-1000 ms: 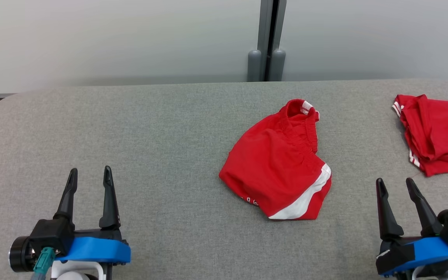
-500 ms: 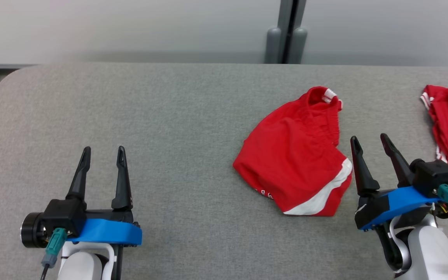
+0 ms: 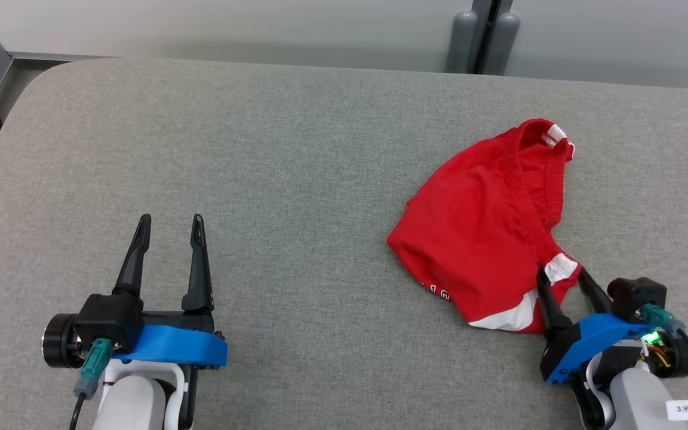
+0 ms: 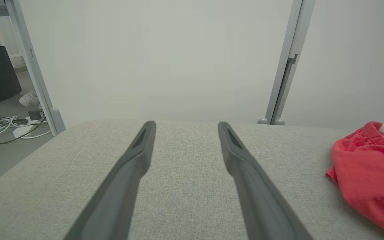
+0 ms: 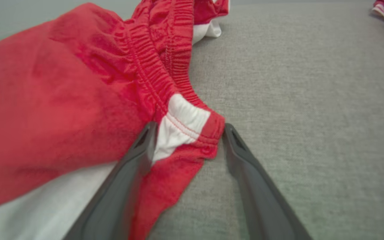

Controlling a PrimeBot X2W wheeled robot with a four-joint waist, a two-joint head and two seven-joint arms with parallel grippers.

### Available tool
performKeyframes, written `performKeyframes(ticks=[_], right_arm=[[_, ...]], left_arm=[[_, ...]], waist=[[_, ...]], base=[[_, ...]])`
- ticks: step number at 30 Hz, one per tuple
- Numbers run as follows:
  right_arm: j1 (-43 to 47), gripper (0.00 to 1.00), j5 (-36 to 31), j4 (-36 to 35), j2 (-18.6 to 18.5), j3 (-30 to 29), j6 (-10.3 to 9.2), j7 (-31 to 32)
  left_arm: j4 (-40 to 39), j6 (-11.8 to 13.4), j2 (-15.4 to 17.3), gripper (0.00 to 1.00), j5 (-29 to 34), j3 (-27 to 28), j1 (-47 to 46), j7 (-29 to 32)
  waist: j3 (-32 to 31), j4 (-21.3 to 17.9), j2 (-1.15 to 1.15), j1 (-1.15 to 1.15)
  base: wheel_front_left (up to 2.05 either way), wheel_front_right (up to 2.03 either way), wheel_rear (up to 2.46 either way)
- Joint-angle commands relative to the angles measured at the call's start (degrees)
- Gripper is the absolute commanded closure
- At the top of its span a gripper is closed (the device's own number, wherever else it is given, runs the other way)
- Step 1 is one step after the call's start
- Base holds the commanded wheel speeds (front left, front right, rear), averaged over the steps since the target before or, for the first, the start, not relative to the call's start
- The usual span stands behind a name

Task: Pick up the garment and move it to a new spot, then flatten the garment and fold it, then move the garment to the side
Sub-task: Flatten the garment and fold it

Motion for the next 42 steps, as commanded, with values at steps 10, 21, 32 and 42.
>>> performKeyframes(ticks=[10,21,32,42], right_arm=[[-4.0,1.00,3.1,8.6,0.1,0.8,0.03,-4.5],[-8.1,1.00,3.6,6.3,-9.6,-7.1,0.03,-7.2],[-7.1,1.00,4.1,-7.9,-7.4,0.2,0.04,-4.0],[-3.4,1.00,6.0,-18.6,-1.2,19.4,0.04,1.1]], left_arm=[[0.1,-0.5,-0.5,0.00,0.8,0.8,-1.3,-0.3],[0.4,-1.0,-1.0,0.00,0.8,1.7,0.0,-0.3],[0.6,-1.6,-1.6,0.00,0.5,2.6,1.2,-0.3],[0.2,-1.8,-1.9,0.00,0.7,3.3,1.8,-0.3]], waist=[[-0.3,-0.6,0.00,0.00],[-2.1,-2.1,0.00,0.00],[-4.6,-1.6,0.00,0.00],[-4.8,0.0,0.00,0.00]], base=[[0.00,0.00,0.00],[0.00,0.00,0.00],[0.00,0.00,0.00],[0.00,0.00,0.00]])
